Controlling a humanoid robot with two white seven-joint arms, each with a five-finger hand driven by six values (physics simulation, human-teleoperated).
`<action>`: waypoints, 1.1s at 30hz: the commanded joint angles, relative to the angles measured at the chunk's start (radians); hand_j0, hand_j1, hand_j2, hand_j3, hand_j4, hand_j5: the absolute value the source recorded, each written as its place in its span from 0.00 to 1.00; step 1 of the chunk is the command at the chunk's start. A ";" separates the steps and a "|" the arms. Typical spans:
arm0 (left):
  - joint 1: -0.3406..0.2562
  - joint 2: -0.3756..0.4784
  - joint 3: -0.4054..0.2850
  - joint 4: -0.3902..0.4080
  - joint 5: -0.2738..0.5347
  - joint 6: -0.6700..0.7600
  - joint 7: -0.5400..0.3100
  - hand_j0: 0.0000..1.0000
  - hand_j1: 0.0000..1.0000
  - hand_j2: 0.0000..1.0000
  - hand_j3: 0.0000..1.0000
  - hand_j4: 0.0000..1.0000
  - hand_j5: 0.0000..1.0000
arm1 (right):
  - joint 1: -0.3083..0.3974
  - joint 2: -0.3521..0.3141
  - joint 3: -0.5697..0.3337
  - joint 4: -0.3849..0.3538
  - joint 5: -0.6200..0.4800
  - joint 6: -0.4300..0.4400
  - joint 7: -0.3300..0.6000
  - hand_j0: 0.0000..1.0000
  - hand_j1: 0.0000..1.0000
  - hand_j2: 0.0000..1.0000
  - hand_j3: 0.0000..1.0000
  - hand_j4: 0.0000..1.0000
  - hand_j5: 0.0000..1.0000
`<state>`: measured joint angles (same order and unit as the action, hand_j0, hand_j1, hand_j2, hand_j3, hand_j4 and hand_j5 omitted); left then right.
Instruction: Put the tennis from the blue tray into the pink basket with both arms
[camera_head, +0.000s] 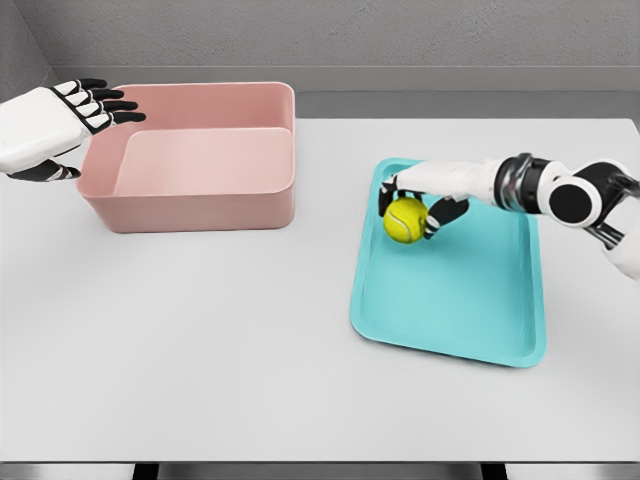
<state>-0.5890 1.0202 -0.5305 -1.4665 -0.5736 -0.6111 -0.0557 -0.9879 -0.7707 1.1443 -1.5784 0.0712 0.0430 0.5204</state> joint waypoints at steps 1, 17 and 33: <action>0.000 0.001 0.001 0.000 0.006 0.000 0.001 1.00 1.00 1.00 1.00 1.00 1.00 | 0.000 0.013 -0.002 -0.012 -0.001 0.000 0.000 0.45 0.45 0.45 0.45 0.45 0.45; 0.002 0.038 -0.002 -0.001 0.011 0.000 0.004 1.00 1.00 1.00 1.00 1.00 1.00 | 0.000 0.110 0.009 -0.164 -0.002 0.003 0.003 0.43 0.43 0.43 0.43 0.43 0.43; 0.006 0.037 0.001 0.000 0.011 0.000 0.002 1.00 1.00 1.00 1.00 1.00 1.00 | -0.028 0.314 0.029 -0.124 -0.001 0.057 0.050 0.43 0.43 0.43 0.43 0.43 0.43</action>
<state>-0.5798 1.0557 -0.5320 -1.4678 -0.5693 -0.6111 -0.0544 -1.0170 -0.4785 1.1720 -1.7080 0.0724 0.0945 0.5658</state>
